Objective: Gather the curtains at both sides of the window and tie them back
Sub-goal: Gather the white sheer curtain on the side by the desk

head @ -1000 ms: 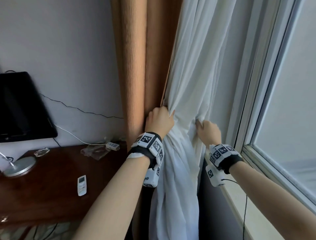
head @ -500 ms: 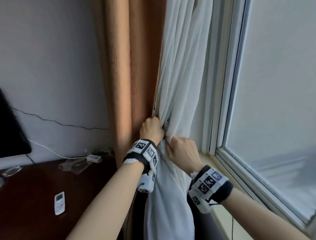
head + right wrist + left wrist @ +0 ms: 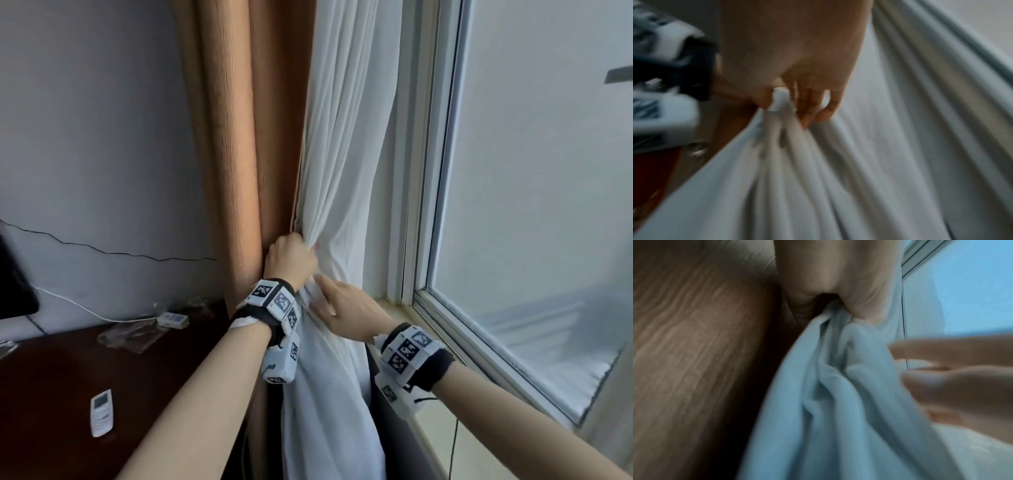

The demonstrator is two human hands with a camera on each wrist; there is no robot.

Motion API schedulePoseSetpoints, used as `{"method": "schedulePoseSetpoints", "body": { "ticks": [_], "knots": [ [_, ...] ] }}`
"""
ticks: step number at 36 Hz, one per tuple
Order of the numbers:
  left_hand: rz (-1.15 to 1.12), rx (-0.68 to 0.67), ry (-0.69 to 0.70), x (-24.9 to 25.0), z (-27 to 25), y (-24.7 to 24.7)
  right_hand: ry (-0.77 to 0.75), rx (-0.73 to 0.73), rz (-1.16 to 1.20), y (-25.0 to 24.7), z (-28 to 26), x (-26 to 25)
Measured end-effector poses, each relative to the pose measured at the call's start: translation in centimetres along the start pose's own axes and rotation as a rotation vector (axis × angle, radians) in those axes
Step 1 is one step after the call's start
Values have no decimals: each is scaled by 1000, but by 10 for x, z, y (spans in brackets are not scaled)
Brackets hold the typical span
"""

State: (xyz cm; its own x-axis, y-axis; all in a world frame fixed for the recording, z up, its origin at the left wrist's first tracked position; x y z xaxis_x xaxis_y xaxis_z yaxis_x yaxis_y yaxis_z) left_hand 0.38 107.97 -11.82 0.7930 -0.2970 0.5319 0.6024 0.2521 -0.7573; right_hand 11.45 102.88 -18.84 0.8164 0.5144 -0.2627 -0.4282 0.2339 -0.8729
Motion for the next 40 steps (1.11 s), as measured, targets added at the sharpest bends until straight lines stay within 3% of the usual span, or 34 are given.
{"method": "schedulePoseSetpoints", "body": {
  "ticks": [2, 7, 10, 13, 20, 25, 29, 32, 35, 37, 40],
  "knots": [
    [3, -9, 46, -2, 4, -1, 89, -13, 192, -3, -6, 21],
    [-19, -14, 91, -3, 6, 1, 517, 242, 579, -6, -4, 100],
    [-40, -24, 104, -3, 6, 4, 742, 195, 834, 9, 8, 145],
    [-67, -25, 111, -6, 7, 7, 845, 127, 1054, 23, 21, 163],
    [-34, -12, 114, -15, 18, 9, 793, -46, 1304, 61, 66, 160],
    [10, 8, 95, -24, 24, 8, 739, 162, 1101, 60, 68, 144],
    [51, 19, 80, -26, 25, 8, 778, 307, 989, 55, 53, 168],
    [79, 39, 76, -22, 23, 9, 891, 448, 1004, 47, 30, 191],
    [116, 60, 69, -17, 21, 12, 924, 457, 1103, 36, 3, 184],
    [140, 67, 70, -14, 19, 13, 876, 417, 1212, 22, -13, 159],
    [155, 76, 65, -9, 17, 15, 636, 255, 1271, 4, -30, 107]
  ]
}}
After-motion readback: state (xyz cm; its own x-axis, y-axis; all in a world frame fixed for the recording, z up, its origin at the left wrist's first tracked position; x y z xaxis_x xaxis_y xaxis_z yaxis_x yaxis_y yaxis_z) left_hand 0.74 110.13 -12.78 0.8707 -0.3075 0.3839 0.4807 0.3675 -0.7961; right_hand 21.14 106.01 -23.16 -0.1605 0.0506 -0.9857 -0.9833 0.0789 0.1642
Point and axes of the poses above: each hand's wrist, its own z-axis towards the middle knuckle, its own y-axis out of the palm, x = y × z, the point moved 3 cm from there along z, towards the middle knuckle, and after that the axes turned 3 degrees about -x, right-handed, at the moved point
